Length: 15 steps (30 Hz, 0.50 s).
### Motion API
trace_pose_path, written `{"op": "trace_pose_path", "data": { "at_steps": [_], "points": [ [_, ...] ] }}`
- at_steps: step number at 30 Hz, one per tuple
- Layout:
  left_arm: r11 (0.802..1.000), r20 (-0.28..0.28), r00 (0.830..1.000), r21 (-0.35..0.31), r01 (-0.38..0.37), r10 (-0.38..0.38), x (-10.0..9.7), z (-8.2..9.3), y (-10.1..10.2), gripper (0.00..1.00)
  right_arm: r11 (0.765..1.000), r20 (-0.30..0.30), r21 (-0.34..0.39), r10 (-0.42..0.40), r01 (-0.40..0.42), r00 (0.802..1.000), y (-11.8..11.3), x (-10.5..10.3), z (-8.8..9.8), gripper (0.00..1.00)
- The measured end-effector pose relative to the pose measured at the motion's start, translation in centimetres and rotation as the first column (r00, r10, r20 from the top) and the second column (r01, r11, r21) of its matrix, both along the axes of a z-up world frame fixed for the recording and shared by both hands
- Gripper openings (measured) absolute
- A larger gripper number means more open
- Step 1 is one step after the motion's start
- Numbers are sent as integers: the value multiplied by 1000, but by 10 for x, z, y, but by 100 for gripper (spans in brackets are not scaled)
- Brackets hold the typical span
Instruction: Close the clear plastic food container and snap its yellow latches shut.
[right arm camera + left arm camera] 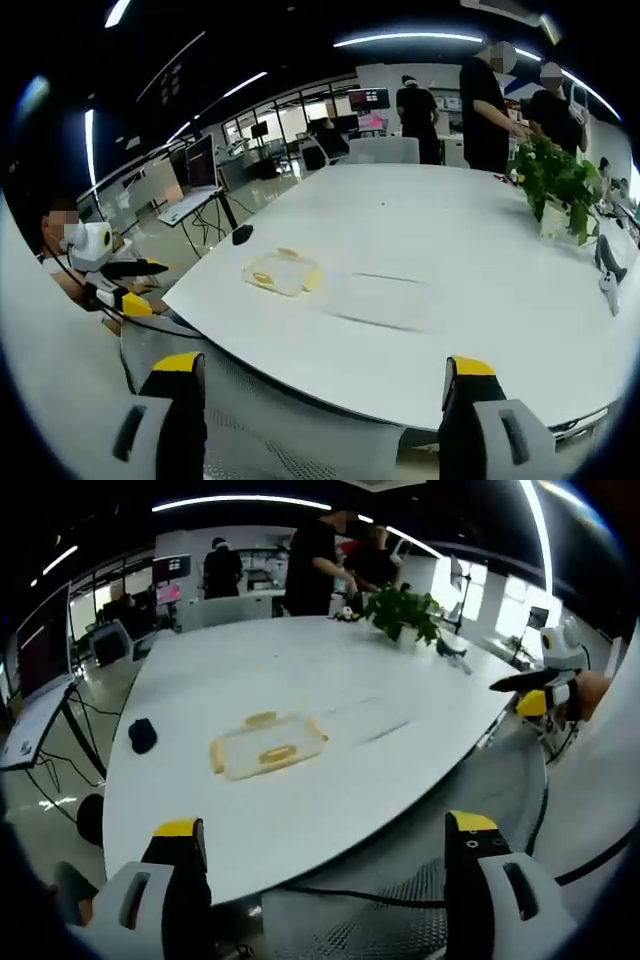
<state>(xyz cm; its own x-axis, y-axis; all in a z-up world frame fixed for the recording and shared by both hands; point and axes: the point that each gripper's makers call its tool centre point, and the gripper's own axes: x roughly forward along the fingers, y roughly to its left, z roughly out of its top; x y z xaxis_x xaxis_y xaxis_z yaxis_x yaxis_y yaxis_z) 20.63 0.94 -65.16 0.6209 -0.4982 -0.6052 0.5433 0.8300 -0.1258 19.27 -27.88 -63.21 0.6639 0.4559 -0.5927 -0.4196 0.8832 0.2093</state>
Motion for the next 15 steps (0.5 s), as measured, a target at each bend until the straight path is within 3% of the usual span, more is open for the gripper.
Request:
{"op": "trace_pose_path", "data": {
  "at_steps": [15],
  "points": [
    [1000,9,1000,-10,-14,14,1,2,2,97,1000,8,4,0,0,1000,0,1,3,99]
  ]
}}
